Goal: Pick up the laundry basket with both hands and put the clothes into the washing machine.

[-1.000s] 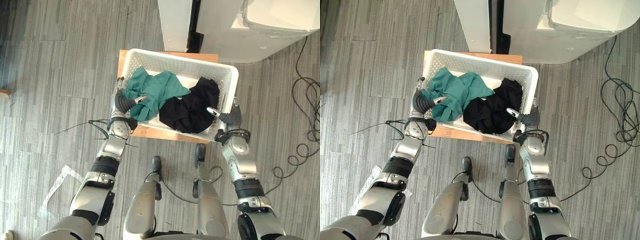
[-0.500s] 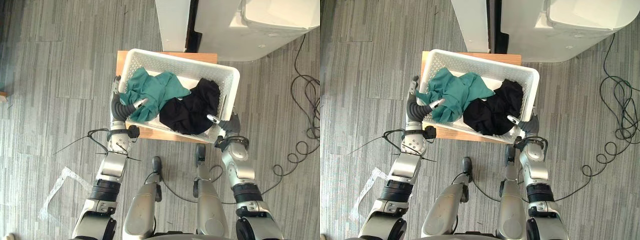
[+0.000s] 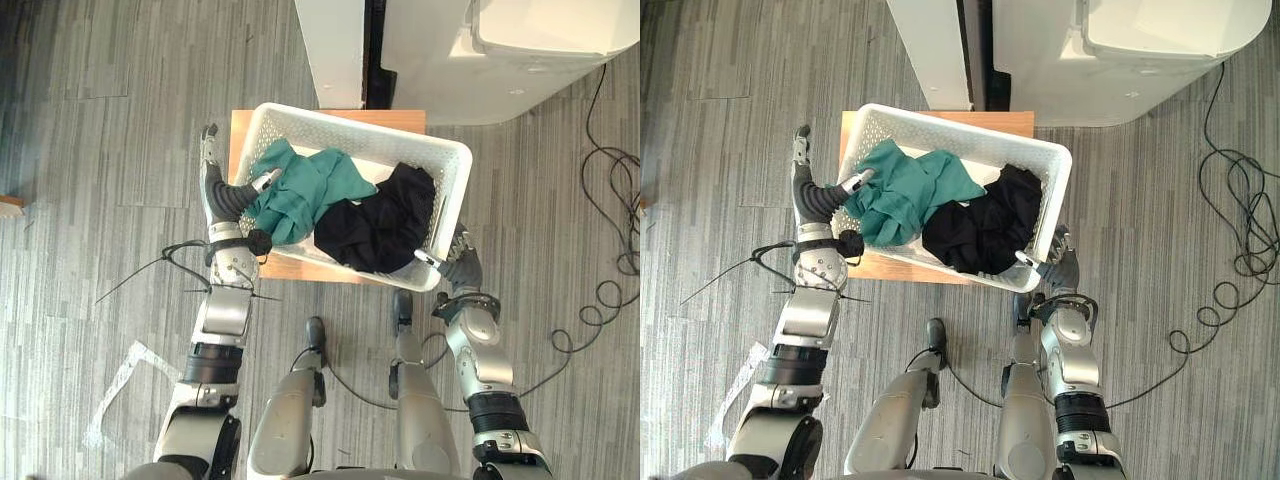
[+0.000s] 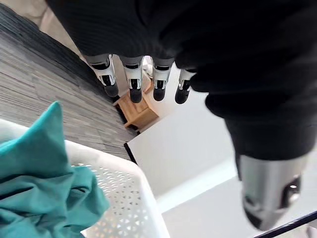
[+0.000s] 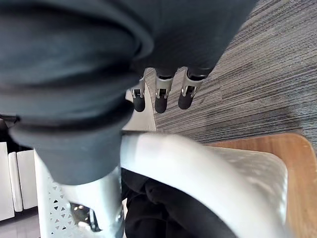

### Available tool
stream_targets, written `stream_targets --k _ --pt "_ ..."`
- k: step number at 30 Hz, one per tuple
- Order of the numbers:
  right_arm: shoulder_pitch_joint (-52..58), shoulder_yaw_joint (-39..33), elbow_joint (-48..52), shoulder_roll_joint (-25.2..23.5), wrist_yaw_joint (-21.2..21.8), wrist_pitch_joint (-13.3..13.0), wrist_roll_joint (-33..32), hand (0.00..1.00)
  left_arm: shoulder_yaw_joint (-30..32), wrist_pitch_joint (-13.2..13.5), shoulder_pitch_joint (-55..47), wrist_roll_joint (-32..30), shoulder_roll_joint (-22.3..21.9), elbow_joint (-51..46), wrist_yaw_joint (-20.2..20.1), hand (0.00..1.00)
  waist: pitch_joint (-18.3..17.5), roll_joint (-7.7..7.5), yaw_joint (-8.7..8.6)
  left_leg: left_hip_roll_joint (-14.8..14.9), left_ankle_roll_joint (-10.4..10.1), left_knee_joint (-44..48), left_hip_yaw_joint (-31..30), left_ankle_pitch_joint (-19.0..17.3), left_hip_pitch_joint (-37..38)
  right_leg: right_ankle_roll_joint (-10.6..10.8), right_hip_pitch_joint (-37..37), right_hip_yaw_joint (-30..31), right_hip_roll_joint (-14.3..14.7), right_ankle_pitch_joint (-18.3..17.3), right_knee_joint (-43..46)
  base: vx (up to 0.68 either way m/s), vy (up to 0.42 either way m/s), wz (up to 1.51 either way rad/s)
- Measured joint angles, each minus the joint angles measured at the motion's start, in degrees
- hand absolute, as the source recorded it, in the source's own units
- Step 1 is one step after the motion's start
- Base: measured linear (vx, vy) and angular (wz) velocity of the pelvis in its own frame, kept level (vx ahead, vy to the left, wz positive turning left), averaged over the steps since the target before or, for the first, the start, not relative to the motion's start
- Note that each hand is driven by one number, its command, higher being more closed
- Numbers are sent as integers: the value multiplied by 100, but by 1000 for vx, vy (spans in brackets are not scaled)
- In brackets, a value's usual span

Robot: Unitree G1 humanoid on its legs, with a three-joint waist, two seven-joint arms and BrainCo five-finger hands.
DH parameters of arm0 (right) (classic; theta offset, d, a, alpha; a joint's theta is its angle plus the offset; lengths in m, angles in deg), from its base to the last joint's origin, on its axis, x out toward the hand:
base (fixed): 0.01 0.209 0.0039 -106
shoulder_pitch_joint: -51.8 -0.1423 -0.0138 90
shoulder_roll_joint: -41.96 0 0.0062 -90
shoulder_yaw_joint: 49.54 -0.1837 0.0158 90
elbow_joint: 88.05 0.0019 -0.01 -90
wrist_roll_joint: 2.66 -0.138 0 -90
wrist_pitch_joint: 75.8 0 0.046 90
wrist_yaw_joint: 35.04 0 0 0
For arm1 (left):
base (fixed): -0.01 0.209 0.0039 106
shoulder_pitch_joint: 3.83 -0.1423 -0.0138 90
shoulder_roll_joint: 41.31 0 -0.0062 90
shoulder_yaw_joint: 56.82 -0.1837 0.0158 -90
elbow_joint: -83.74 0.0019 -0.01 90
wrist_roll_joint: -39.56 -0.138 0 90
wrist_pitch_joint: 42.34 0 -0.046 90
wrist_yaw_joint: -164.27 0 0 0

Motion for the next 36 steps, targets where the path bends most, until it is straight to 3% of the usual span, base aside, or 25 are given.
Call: stream_targets --k 6,19,25,30,36 --pt "77 -35 402 -11 -8 5 -2 0 43 -247 966 75 456 1064 -49 0 0 -1 -5 131 -60 281 50 -139 -222 -41 -118 39 111 33 1 0 -36 -6" --pt "462 -152 1462 87 -28 7 -9 0 236 -333 2113 305 561 2498 -300 0 14 -21 22 636 -185 1350 240 -756 -722 -95 -242 205 473 76 2 -9 -31 -15" --pt "501 -155 1874 197 -26 4 -10 0 705 -346 2317 291 694 2985 -465 0 25 -36 28 779 -175 1682 289 -947 -934 -96 -352 245 569 75 53 -30 -14 -10" --pt "647 -158 2094 224 -22 5 -18 0 1106 -353 2279 299 768 3097 -608 0 133 -77 150 844 -173 1824 304 -1026 -1054 -96 -408 251 618 76 59 -8 -9 -4" --pt "668 -178 2292 228 -26 5 -13 0 1137 -308 2073 301 858 2954 -640 0 163 -123 142 844 -161 1818 305 -1040 -1050 -97 -407 248 616 75 58 -1 -5 0"
